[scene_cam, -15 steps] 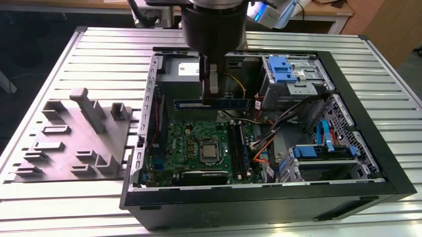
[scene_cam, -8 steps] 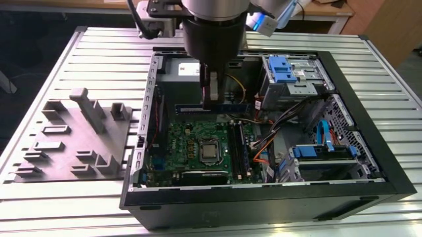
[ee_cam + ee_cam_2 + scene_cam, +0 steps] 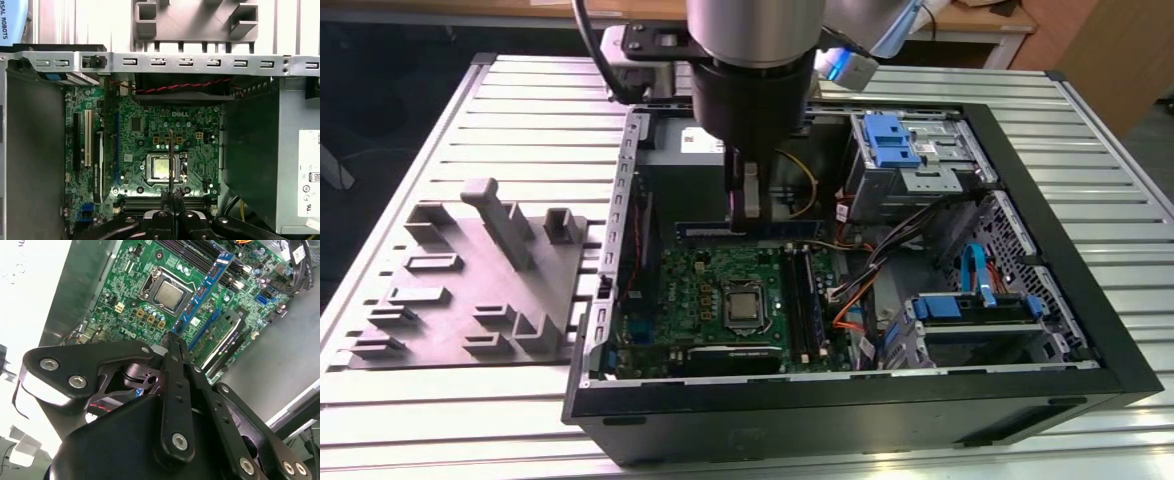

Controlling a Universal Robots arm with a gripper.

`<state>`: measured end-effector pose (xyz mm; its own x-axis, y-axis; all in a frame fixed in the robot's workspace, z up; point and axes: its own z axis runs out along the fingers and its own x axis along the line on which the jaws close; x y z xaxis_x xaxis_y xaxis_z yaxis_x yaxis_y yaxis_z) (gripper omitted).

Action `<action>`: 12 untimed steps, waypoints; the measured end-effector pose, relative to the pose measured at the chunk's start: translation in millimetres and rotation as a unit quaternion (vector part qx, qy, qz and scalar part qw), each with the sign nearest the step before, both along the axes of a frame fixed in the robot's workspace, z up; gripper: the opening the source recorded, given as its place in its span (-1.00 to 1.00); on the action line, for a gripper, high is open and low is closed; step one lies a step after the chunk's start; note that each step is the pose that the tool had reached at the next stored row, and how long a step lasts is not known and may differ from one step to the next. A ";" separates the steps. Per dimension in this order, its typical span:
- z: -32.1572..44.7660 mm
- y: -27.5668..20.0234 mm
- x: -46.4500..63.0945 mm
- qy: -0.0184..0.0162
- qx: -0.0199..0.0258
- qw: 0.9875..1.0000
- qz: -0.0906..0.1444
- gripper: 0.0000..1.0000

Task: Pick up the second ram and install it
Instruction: 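Pick up the second ram and move it above second insertion slot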

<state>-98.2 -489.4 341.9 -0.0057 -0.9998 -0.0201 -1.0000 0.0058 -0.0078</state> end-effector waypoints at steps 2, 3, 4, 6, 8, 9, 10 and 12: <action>-3.6 0.0 0.0 0.000 0.000 1.000 0.000 -0.77; -5.4 0.0 0.0 0.000 0.000 1.000 0.000 -0.77; -7.2 0.0 0.0 0.000 0.000 1.000 0.000 -0.77; -10.8 0.0 0.0 0.000 0.000 1.000 0.000 -0.77; -14.5 0.1 -0.1 0.000 0.000 1.000 0.000 -0.77; -16.4 0.3 -0.2 0.000 0.000 1.000 0.000 -0.77; -18.2 0.6 -0.3 0.000 0.000 1.000 0.000 -0.77; -21.8 0.7 -0.5 0.000 0.000 1.000 0.000 -0.77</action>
